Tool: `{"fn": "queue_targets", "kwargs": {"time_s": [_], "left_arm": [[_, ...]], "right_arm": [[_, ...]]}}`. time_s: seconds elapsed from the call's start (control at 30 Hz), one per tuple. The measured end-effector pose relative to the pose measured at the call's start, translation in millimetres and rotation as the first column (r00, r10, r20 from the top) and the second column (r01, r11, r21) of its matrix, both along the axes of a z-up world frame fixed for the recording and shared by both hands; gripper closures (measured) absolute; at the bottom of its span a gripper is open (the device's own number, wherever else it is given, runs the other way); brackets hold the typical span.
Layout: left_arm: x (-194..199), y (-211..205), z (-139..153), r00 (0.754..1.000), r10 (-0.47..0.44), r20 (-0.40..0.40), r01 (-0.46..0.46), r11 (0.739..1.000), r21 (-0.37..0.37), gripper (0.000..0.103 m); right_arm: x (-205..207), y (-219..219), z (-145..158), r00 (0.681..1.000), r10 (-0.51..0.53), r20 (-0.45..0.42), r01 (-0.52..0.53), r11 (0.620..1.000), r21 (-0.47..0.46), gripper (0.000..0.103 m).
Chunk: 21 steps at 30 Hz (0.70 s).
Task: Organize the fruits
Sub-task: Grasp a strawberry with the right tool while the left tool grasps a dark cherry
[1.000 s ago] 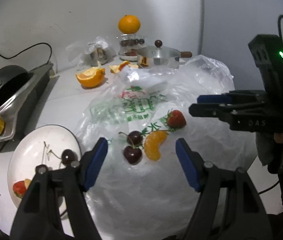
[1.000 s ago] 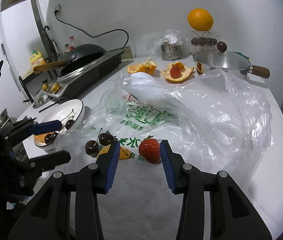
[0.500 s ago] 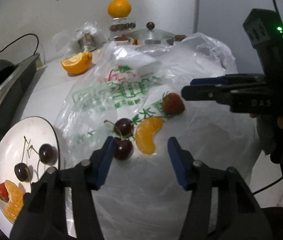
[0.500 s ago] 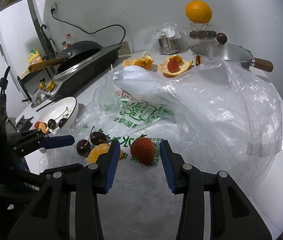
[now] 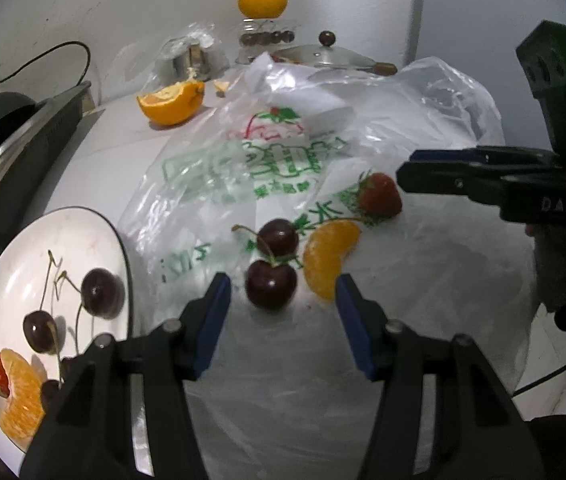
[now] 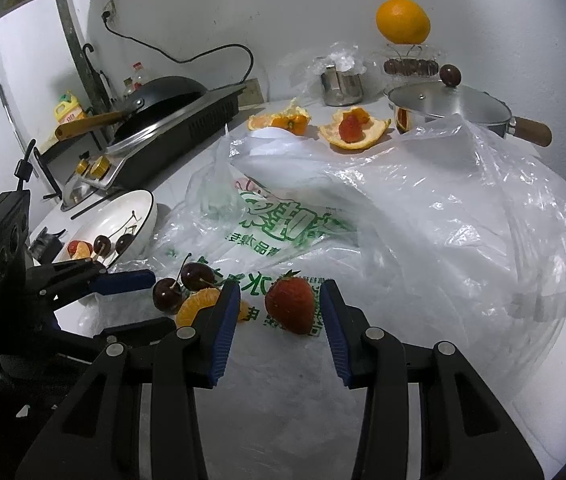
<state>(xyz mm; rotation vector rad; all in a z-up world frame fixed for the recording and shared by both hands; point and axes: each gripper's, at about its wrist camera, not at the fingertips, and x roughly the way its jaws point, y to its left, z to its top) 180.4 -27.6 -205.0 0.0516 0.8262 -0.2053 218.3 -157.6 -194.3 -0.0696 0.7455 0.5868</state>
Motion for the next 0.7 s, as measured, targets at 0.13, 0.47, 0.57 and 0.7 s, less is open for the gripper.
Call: {"fn": "queue_targets", "kwargs": {"time_s": [0.13, 0.47, 0.57, 0.7], "left_arm": [[1, 6, -4, 1.0, 0.026, 0.005, -0.026, 0.999, 0.024, 0.059], [2, -2, -1, 0.998, -0.045, 0.034, 0.041, 0.994, 0.1, 0.067], [4, -9, -4, 0.996, -0.079, 0.027, 0.076, 0.99, 0.122, 0.067], [7, -7, -6, 0.997, -0.079, 0.018, 0.077, 0.991, 0.108, 0.067]], "right_arm": [[2, 3, -3, 1.0, 0.002, -0.009, -0.002, 1.0, -0.02, 0.059], [12, 14, -14, 0.999, -0.004, -0.038, 0.001, 0.996, -0.088, 0.059], [15, 16, -17, 0.999, -0.009, -0.045, 0.004, 0.995, -0.102, 0.059], [18, 20, -20, 0.999, -0.014, -0.049, 0.008, 0.993, -0.12, 0.059]]}}
